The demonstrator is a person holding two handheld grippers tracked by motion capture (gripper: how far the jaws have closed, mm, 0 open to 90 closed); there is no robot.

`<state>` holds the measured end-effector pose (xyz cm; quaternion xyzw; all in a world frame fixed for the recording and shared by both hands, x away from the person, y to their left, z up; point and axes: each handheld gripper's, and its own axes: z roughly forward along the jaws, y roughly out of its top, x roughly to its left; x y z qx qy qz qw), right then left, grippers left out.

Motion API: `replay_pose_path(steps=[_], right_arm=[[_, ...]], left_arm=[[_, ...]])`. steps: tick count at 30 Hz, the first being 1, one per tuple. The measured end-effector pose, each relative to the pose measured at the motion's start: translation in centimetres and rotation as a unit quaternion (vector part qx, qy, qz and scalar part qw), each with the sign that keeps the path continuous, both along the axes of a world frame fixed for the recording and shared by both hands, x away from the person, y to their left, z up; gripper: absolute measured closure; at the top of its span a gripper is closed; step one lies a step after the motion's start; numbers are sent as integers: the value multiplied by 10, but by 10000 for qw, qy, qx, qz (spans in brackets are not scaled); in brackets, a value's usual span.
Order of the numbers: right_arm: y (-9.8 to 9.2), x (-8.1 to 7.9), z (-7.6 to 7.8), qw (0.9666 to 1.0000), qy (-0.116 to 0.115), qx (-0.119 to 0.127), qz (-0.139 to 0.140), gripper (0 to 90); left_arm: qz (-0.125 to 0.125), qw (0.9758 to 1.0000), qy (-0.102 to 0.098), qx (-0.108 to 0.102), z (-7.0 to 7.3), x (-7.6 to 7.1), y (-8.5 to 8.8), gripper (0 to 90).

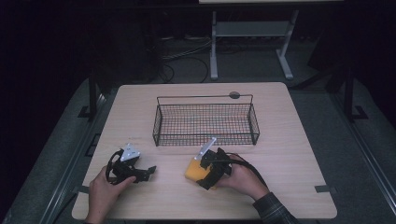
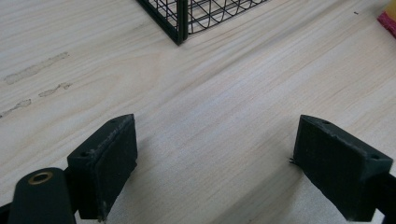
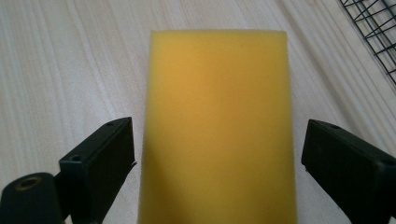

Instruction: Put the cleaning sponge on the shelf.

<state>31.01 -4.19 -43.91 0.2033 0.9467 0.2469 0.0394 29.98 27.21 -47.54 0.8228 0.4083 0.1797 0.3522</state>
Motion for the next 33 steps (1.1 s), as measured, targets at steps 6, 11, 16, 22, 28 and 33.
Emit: replay_pose_path(steps=[6,11,16,22,28,33], right_arm=[[1,1,-3,10000,28,-69,16,92],[2,1,-7,9999,53,-132,19,98],[3,1,-9,9998,46,-195,62,132],[3,0,-11,9996,50,-269,92,159],[3,-1,-10,9996,42,-258,124,223],[2,-1,-9,9996,41,-256,118,226]], left_arm=[[-1,10000,1,1,0,0,0,128],[12,10000,-5,-16,0,0,0,128],[11,10000,-4,-15,0,0,0,128],[1,10000,-1,-4,0,0,0,128],[0,10000,-1,-1,0,0,0,128],[0,10000,0,-2,0,0,0,128]])
